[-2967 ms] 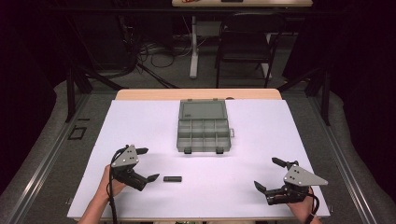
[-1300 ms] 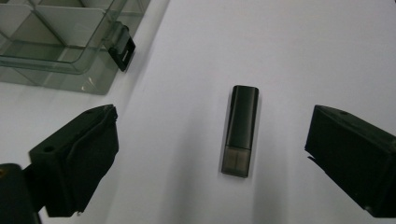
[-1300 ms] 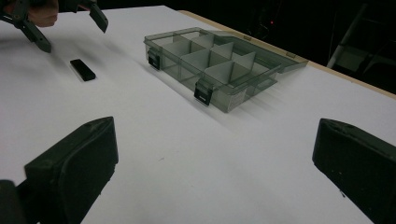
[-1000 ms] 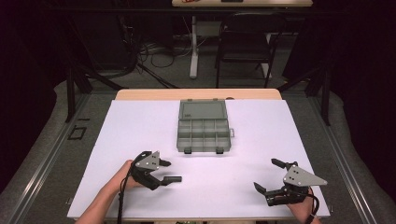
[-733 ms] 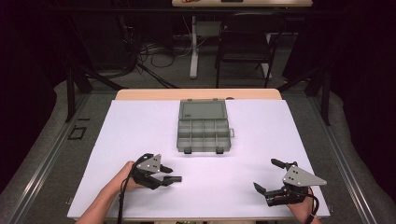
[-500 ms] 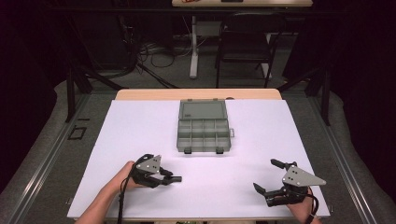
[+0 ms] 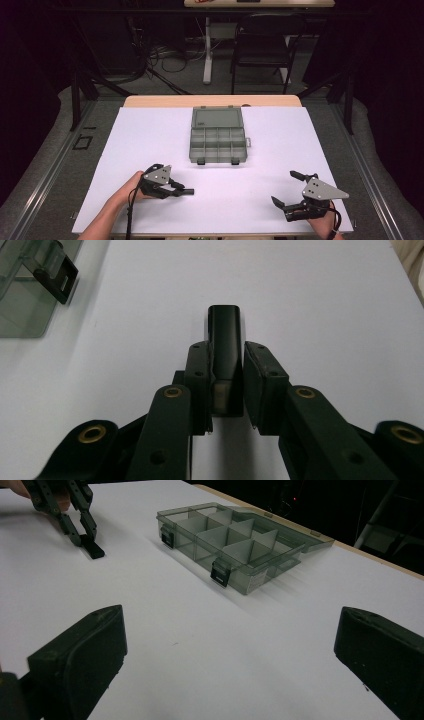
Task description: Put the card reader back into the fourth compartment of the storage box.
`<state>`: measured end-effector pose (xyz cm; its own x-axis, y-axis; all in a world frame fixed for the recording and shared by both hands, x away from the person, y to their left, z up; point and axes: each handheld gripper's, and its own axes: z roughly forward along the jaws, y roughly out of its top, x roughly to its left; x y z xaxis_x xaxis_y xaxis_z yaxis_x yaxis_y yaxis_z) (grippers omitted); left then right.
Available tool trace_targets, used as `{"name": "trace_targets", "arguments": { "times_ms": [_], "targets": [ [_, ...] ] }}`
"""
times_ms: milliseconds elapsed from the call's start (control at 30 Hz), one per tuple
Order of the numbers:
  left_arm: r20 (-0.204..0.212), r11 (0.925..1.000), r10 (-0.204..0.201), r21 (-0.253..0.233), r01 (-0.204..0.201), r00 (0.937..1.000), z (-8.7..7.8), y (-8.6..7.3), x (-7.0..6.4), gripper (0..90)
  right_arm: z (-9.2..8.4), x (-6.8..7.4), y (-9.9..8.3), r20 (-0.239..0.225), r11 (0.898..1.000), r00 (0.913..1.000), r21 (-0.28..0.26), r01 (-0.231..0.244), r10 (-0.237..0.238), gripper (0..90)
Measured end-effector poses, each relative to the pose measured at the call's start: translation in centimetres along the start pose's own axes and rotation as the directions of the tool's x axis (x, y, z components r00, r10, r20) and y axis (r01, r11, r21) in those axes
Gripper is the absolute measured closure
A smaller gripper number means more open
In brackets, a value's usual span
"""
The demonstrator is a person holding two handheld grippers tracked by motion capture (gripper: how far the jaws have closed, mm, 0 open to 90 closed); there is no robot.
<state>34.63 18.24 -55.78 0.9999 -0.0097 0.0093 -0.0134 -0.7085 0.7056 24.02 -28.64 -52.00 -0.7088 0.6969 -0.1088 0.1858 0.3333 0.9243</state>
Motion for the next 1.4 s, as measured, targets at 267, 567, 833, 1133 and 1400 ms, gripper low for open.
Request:
{"name": "trace_targets", "arguments": {
  "times_ms": [267, 567, 833, 1133, 1400],
  "targets": [
    [-0.009, 0.9995, -0.020, -0.026, 0.020, 0.9998, -0.2, 0.2, -0.2, 74.3, 0.0, 0.0, 0.0, 0.003, 1.000, 1.0000, 0.000, 0.000, 0.000, 0.2],
    [-0.006, 0.9974, -0.034, -0.065, 0.033, 0.9994, -0.8, 0.4, -0.4, 74.5, 0.0, 0.0, 0.0, 0.005, 1.000, 1.0000, -0.001, 0.003, -0.003, 0.2],
    [0.000, 0.9908, -0.060, -0.122, 0.059, 0.9982, -1.1, 0.6, -0.6, 74.4, 0.0, 0.0, 0.0, 0.005, 1.000, 1.0000, 0.004, 0.004, -0.004, 0.3],
    [-0.017, 0.9859, -0.081, -0.148, 0.077, 0.9966, -1.2, 0.9, -0.9, 74.4, 0.0, 0.0, 0.0, 0.008, 1.000, 1.0000, 0.005, 0.003, -0.003, 0.4],
    [-0.048, 0.9824, -0.107, -0.159, 0.098, 0.9931, -1.2, 1.2, -1.1, 74.4, -0.1, -0.1, 0.0, 0.011, 1.000, 0.9999, 0.003, 0.005, -0.005, 0.4]
  ]
}}
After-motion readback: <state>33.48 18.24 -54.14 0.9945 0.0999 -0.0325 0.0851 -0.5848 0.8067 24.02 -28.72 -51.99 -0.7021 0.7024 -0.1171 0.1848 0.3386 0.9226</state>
